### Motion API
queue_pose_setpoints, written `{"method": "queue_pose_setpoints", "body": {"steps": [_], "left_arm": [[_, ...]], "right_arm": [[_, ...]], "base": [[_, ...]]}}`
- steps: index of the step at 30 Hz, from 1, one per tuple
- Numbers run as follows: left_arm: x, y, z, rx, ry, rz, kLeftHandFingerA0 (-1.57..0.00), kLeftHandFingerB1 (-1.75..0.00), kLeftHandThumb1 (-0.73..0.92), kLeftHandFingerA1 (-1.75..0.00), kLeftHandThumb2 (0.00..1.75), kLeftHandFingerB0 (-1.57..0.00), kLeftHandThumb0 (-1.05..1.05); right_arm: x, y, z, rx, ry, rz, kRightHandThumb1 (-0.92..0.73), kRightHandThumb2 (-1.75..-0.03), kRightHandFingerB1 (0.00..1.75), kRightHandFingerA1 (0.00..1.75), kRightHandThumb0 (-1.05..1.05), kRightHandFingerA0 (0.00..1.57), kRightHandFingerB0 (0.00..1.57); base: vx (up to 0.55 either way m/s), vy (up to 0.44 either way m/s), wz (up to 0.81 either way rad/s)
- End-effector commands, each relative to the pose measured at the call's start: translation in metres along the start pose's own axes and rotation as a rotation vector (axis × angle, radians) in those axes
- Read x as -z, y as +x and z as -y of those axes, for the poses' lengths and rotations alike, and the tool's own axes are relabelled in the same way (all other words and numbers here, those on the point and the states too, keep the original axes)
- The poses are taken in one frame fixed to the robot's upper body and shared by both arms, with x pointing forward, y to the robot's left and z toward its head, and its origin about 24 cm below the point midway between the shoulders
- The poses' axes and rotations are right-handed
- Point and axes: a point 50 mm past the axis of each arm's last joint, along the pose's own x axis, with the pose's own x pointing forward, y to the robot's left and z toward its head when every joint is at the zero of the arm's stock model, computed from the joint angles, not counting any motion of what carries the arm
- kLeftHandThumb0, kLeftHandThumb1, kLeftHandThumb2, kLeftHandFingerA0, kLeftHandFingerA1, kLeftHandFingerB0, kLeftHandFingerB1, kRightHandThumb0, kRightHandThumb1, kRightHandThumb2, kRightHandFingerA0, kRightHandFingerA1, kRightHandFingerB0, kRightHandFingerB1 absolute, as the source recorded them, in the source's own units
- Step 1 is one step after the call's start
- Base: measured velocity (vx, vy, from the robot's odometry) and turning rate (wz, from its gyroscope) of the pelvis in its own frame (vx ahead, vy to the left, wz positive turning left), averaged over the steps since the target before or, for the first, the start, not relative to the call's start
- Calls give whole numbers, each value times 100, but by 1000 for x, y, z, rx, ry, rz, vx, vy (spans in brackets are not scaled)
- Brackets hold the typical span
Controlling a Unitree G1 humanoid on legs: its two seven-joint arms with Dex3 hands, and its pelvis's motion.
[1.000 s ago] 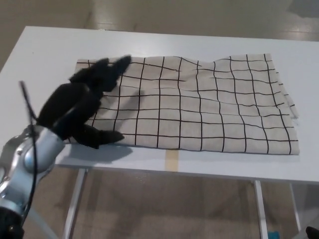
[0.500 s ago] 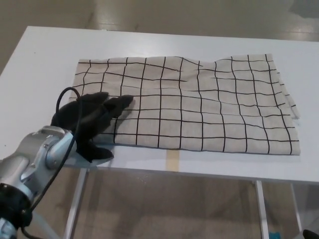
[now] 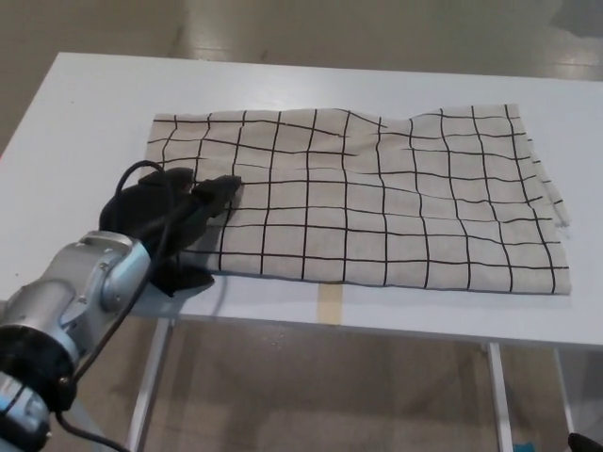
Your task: Use the left hand to fold a white towel with checkered patterns in half.
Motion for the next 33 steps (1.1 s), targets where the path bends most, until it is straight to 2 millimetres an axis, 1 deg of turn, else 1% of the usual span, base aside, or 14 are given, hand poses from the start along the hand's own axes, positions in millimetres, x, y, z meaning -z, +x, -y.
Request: {"method": "queue_pose_setpoints", "body": {"steps": [1,2,3,4,5,6,9,10,15,20,26,27,32,33], "left_arm": [[-11,0,28,-28,135,16,-40,-34,46,-34,55,-44,-48],[-16,0,35,-83,218,38,-72,-59,50,-50,56,-71,-43],[-17,-1,39,-114,251,50,-89,-87,52,-71,55,-85,-40],[-21,-4,48,-152,294,67,-86,-161,53,-159,56,-78,-28],[-22,-5,51,-164,310,74,-86,-161,53,-159,56,-78,-28],[-25,-5,56,-169,314,77,-78,-175,58,-175,53,-70,-23],[-29,-4,59,-150,286,65,-72,-175,59,-175,54,-63,-21],[-32,-2,60,-143,258,55,-64,-175,63,-175,53,-50,-17],[-33,-3,60,-172,219,64,-73,-175,65,-175,54,-57,-18],[-27,-6,59,-190,211,74,-74,-175,66,-175,55,-60,-18],[1,-10,39,-231,214,46,-74,-169,68,-175,55,-62,-23],[5,-11,36,-246,213,39,-109,-131,48,-140,80,-92,-32],[29,-21,20,-313,204,14,-107,-130,47,-140,79,-90,-34],[35,-23,16,-322,208,7,-76,-162,63,-173,56,-66,-29]], "right_arm": [[2,-3,2,19,-2,9,-64,-59,44,55,-51,40,46],[3,-3,2,18,0,7,-64,-59,44,55,-51,40,46],[3,-3,1,17,1,4,-64,-59,44,55,-51,40,46],[3,-5,-2,14,10,4,-64,-59,45,55,-51,40,46],[3,-5,-3,12,16,4,-64,-59,45,55,-51,40,46],[3,-6,-4,11,27,7,-65,-59,45,56,-51,41,47],[2,-7,-4,13,42,13,-65,-59,45,57,-51,41,48],[1,-6,-4,11,36,21,-66,-59,46,59,-51,42,50],[-2,-3,-4,2,-13,47,-66,-59,47,60,-50,44,52],[-3,-2,-2,-1,-33,57,-65,-59,46,55,-51,44,49],[-9,4,1,5,-15,73,-64,-59,46,57,-50,45,48],[-10,6,1,3,-17,75,-64,-59,46,58,-50,45,48],[-10,5,1,-5,-21,79,-64,-59,46,57,-50,45,48],[-10,4,1,-4,-11,78,-64,-59,46,57,-50,45,48]], "base": [[0,0,0],[0,0,0],[0,0,0],[0,0,0],[0,0,0],[0,0,0],[0,0,0],[0,0,0],[0,0,0],[0,0,0],[0,0,0],[0,0,0],[0,0,0],[0,0,0]]}}
